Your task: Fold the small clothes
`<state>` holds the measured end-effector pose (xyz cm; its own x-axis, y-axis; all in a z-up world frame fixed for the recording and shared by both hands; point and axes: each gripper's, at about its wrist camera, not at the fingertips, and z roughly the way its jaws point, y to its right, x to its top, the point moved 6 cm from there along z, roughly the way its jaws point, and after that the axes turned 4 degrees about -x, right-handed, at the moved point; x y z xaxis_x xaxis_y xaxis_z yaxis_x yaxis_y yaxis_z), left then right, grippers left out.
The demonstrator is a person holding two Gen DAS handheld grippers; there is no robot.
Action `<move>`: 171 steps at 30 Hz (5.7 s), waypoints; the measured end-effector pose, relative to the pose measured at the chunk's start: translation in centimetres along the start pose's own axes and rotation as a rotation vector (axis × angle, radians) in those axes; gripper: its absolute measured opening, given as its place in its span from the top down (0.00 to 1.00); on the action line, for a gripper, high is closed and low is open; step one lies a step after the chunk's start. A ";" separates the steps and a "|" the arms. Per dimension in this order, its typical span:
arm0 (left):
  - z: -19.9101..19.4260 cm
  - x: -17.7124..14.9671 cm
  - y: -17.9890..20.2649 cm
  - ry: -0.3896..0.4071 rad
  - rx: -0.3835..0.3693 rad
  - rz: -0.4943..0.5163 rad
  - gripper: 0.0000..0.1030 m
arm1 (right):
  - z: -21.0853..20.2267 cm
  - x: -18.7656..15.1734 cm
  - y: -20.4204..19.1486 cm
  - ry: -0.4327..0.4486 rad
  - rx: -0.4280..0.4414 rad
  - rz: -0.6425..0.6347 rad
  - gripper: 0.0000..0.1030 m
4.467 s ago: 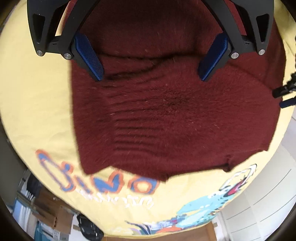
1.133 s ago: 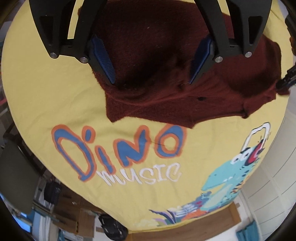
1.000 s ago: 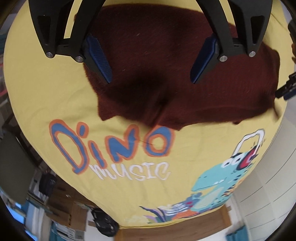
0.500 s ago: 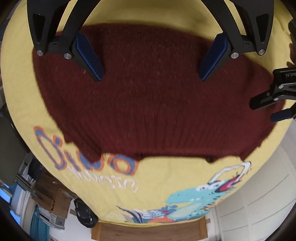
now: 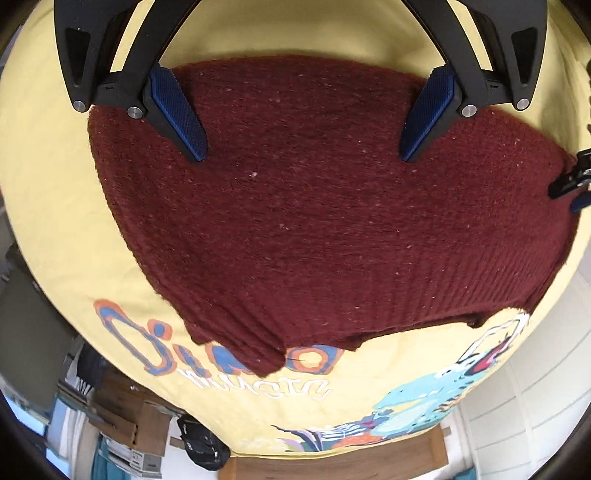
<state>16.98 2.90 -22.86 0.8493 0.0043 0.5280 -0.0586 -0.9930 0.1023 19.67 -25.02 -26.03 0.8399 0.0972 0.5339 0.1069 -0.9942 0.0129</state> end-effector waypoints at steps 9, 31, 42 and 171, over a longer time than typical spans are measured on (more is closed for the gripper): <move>0.1 0.2 0.0 -0.013 -0.005 0.003 0.01 | 0.7 -0.5 0.0 0.003 0.017 0.007 0.00; -0.9 0.7 -8.9 -0.172 -0.203 -0.366 0.01 | -5.7 -2.6 -0.2 -0.029 0.005 -0.033 0.00; 2.1 0.5 -5.5 -0.217 -0.236 -0.254 0.11 | -5.5 -4.3 2.1 -0.071 -0.034 0.005 0.00; -3.4 2.7 14.7 -0.202 -0.191 -0.059 0.01 | -3.0 3.2 10.0 -0.298 0.019 0.069 0.22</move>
<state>16.66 -11.28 -17.07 0.9403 0.0188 0.3397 -0.0874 -0.9516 0.2946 21.83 -34.79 -21.60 0.9644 0.0413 0.2612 0.0516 -0.9981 -0.0326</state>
